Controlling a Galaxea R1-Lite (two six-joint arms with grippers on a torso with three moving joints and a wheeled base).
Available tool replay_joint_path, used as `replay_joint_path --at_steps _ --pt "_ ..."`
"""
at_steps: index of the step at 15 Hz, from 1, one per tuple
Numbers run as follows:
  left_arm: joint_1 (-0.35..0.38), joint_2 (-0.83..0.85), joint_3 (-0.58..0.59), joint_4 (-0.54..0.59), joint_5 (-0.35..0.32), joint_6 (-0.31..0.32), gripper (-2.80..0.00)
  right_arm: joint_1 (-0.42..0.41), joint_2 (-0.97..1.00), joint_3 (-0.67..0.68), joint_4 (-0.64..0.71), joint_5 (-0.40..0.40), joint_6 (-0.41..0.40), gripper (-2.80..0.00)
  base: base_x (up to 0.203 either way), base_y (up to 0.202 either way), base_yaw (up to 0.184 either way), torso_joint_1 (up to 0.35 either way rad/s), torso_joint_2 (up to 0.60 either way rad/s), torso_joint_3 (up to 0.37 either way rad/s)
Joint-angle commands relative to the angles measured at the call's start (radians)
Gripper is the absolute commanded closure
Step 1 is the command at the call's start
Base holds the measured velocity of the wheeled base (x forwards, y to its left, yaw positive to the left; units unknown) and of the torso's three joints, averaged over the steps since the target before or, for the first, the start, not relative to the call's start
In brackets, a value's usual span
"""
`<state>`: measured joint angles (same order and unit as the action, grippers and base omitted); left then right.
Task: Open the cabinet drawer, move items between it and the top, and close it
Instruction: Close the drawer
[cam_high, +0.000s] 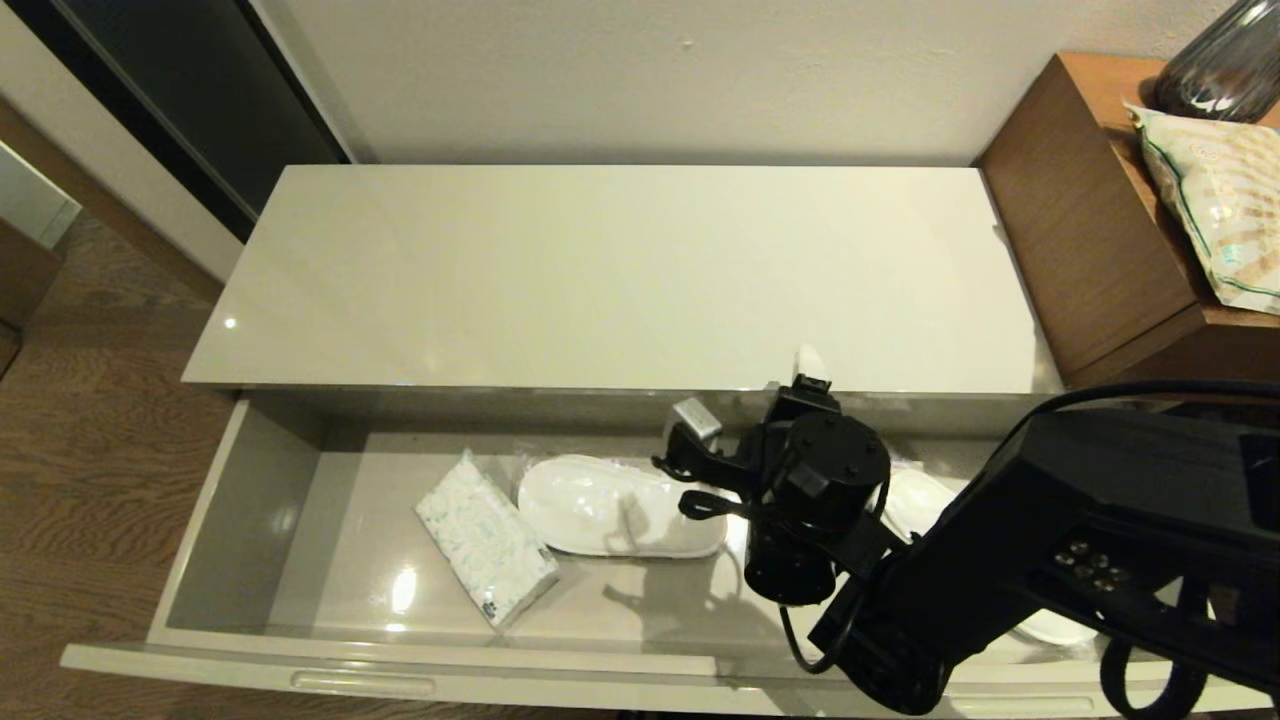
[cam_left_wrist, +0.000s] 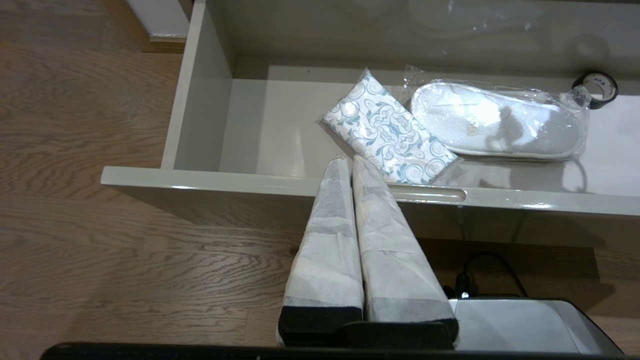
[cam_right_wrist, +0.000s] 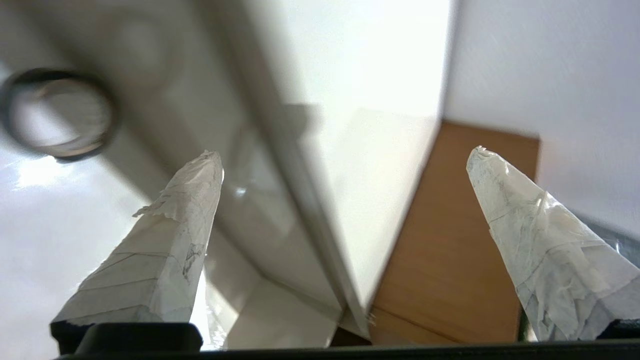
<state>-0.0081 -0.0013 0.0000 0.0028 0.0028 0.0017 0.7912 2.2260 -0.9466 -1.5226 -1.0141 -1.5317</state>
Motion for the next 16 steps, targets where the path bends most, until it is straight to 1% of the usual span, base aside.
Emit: replay_joint_path --at_steps 1,3,6,8,10,12,13,15,16 --pt "0.0 0.001 0.0 0.0 0.0 0.0 0.0 -0.004 -0.099 -0.005 -0.007 -0.019 -0.005 -2.8 0.0 0.0 0.0 0.0 0.0 0.0" --pt "0.0 0.001 0.0 0.0 0.0 0.0 0.0 -0.006 -0.169 -0.02 -0.007 -0.048 -0.001 -2.8 0.0 0.0 0.0 0.0 0.0 0.0" --pt "0.0 0.001 0.0 0.0 0.0 0.0 0.0 -0.008 -0.276 -0.087 -0.007 -0.099 0.001 -2.8 0.0 0.0 0.0 0.0 0.0 0.0" --pt "0.0 0.001 0.0 0.0 0.0 0.0 0.0 -0.006 -0.354 -0.145 0.013 -0.13 0.0 -2.8 0.0 0.0 0.0 0.0 0.0 0.0" --pt "0.0 0.001 0.0 0.0 0.0 0.0 0.0 0.0 -0.427 -0.235 0.063 -0.188 -0.001 -2.8 0.0 0.0 0.0 0.0 0.0 0.0" --pt "0.0 0.001 0.0 0.0 0.0 0.0 0.0 0.002 -0.474 -0.373 0.13 -0.252 -0.001 -2.8 0.0 0.0 0.0 0.0 0.0 0.0" --pt "0.0 0.001 0.0 -0.001 0.0 0.0 0.0 0.003 -0.486 -0.482 0.172 -0.297 -0.001 -2.8 0.0 0.0 0.0 0.0 0.0 0.0" --pt "0.0 0.001 0.0 0.0 0.0 0.0 0.0 0.006 -0.495 -0.772 0.268 -0.387 -0.004 -2.8 0.0 0.0 0.0 0.0 0.0 0.0" --pt "0.0 0.001 0.0 0.0 0.0 0.0 0.0 0.007 -0.505 -0.898 0.308 -0.415 -0.006 -2.8 0.0 0.0 0.0 0.0 0.0 0.0"
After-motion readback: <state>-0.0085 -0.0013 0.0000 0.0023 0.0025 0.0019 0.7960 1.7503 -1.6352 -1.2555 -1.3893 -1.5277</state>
